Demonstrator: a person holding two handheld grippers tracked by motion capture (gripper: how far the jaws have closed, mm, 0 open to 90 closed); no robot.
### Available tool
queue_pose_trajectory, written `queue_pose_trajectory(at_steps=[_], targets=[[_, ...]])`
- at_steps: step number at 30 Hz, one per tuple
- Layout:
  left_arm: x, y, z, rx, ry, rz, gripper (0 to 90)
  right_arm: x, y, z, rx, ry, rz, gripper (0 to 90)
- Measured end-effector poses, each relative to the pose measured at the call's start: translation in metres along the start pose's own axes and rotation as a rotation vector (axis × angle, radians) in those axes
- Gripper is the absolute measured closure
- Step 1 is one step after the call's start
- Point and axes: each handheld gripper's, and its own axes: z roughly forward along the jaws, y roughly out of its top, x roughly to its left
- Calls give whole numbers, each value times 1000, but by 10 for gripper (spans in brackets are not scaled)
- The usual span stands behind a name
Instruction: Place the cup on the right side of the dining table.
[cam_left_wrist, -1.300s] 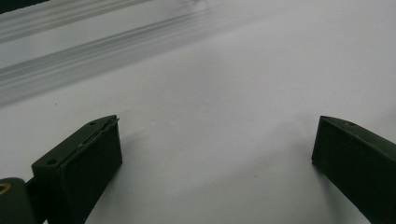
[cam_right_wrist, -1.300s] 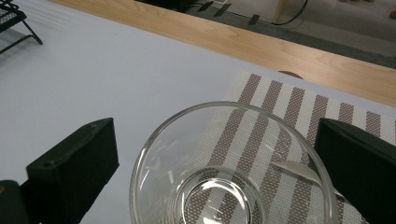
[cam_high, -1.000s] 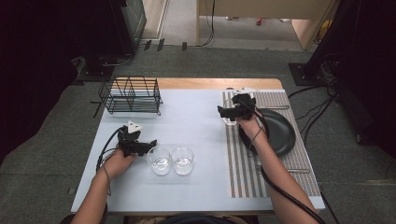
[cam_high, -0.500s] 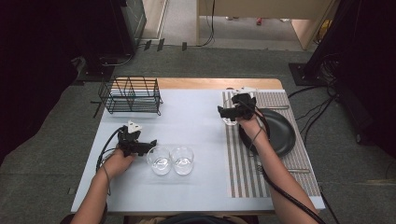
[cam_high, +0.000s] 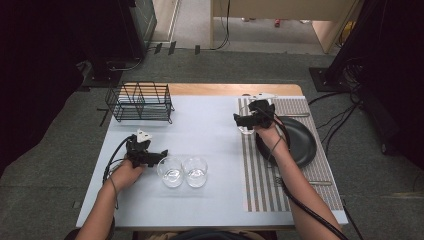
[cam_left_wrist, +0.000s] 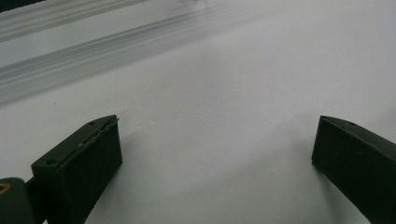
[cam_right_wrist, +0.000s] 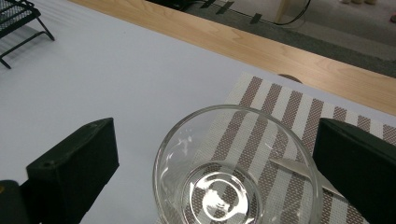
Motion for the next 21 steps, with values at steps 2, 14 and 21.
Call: queue_pose_trajectory(at_steps=[2, 14, 21], targets=[[0, 0, 0, 0, 0, 0, 15, 0, 0, -1, -1, -1, 0, 4], [0, 0, 0, 0, 0, 0, 15, 3, 4, -7, -13, 4, -13, 4], [0, 0, 0, 0, -1, -1, 15, 5, 5, -9, -9, 11, -16, 5]])
